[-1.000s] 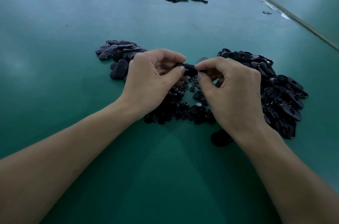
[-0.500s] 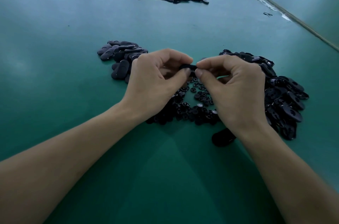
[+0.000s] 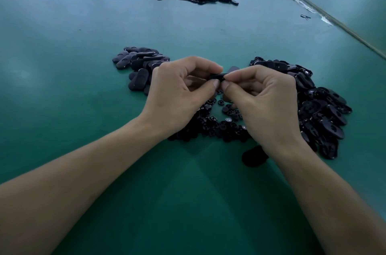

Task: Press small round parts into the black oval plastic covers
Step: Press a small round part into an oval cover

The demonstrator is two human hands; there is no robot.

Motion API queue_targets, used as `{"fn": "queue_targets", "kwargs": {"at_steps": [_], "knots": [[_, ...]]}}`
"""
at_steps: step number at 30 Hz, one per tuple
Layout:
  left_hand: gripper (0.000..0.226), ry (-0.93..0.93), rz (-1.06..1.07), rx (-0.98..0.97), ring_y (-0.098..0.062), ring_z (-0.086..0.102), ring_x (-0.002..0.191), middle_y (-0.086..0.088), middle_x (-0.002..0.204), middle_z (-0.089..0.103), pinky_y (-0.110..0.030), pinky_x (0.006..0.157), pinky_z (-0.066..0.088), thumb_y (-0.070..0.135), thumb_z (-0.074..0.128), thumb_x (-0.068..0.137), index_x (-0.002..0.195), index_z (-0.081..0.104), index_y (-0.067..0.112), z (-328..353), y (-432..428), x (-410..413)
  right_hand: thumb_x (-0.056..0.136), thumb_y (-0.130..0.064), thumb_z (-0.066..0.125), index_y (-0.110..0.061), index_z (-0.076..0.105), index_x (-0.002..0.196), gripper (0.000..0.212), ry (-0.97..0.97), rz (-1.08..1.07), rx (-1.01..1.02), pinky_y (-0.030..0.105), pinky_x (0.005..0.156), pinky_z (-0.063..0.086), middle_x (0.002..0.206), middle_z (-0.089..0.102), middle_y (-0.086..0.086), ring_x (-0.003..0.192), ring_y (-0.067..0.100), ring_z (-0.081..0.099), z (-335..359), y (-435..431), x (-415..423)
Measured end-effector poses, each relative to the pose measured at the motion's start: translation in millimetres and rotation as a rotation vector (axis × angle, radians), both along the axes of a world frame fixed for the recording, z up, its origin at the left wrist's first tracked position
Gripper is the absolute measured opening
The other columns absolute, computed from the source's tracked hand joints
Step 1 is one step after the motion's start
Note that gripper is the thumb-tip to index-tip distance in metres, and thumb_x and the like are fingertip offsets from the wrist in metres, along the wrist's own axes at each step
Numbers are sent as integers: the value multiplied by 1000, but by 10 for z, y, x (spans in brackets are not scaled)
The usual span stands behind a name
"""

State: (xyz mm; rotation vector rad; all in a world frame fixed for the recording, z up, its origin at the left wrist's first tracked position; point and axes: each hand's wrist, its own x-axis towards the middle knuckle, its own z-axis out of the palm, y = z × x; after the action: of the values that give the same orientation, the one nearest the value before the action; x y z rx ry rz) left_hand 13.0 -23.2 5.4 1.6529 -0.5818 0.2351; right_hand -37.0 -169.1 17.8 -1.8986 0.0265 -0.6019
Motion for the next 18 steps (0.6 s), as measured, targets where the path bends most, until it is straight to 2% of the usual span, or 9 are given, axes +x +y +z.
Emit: {"fn": "queue_targets", "kwargs": {"at_steps": [4,11,15,18], "knots": [[21,8,1,-10,-11,74,76,5,83,76,-26,76,59,8,73,82,91,72,27,-1,1,-6,81,-15,76,-28,70,75,15,-12,-34,-9,35,67,60,70,74,-10,66,8,71,-8,9,-4],[26,-10,-4,-7,-6,72,72,9,82,75,-18,71,55,2,73,83,90,72,27,13,4,-7,82,-11,77,-30,71,78,21,-27,-43,-18,36,71,61,73,74,-11,69,8,72,-13,33,-9],[27,-21,-11,4,-6,73,78,10,83,75,-19,74,55,0,73,84,92,71,26,9,11,2,84,-7,76,-29,73,83,23,-45,-53,-15,31,74,60,77,74,-14,73,5,72,-26,76,-17],[27,1,-15,-9,-8,72,76,8,83,75,-21,74,56,-2,71,85,92,71,24,-3,13,21,86,-6,74,-20,78,95,17,-40,-69,-63,28,77,59,82,73,-16,76,1,71,-39,125,-33]]}}
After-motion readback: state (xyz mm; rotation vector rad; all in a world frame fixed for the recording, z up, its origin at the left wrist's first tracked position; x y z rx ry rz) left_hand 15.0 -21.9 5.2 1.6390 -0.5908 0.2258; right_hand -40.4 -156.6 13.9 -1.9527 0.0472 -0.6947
